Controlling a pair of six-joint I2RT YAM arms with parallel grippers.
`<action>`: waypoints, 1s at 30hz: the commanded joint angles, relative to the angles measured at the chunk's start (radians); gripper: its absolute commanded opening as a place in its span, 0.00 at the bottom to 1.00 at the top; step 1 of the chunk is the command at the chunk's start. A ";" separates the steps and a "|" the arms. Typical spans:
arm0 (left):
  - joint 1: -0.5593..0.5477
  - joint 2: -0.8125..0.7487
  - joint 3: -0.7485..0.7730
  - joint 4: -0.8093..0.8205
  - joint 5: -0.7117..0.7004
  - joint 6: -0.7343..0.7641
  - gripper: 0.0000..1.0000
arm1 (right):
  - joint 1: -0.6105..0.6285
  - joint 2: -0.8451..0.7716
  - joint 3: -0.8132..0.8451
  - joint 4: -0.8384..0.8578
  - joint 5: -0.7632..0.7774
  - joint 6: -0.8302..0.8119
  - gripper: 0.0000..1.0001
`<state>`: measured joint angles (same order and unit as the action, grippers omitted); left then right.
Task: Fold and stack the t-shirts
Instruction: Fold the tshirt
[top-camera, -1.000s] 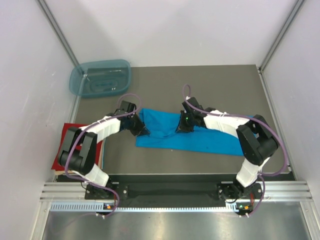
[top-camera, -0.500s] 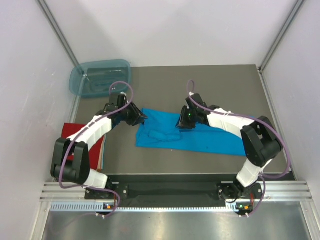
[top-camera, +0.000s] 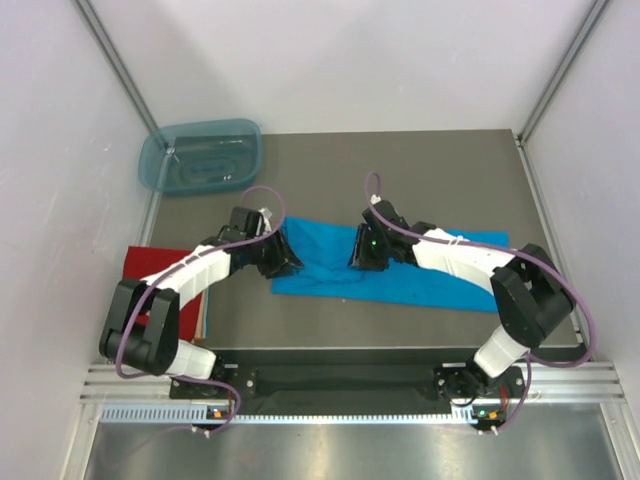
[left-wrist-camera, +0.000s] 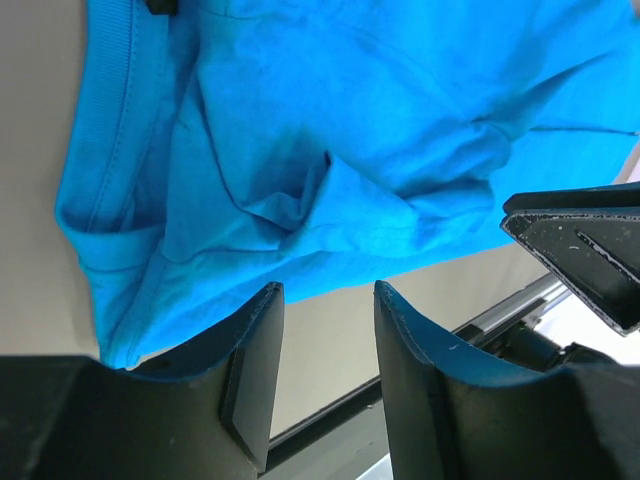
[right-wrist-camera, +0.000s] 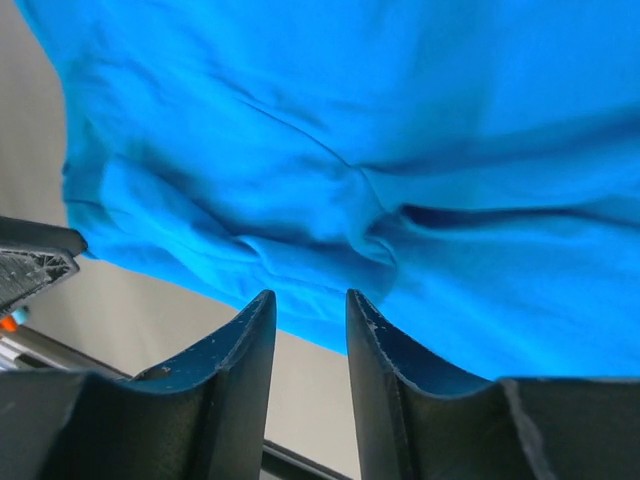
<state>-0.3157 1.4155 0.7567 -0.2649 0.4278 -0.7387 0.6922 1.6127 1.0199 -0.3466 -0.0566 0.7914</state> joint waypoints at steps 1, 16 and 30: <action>-0.005 0.037 0.009 0.046 0.022 0.059 0.46 | 0.018 -0.045 -0.038 0.018 0.035 0.058 0.36; -0.017 0.140 0.038 0.130 0.066 0.061 0.44 | 0.047 -0.014 -0.081 0.067 0.051 0.129 0.38; -0.031 0.000 0.213 -0.067 -0.085 -0.019 0.41 | 0.046 -0.003 -0.060 0.011 0.121 0.082 0.28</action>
<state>-0.3416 1.4765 0.9138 -0.3744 0.3073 -0.7246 0.7269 1.6295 0.9417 -0.3283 0.0242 0.8970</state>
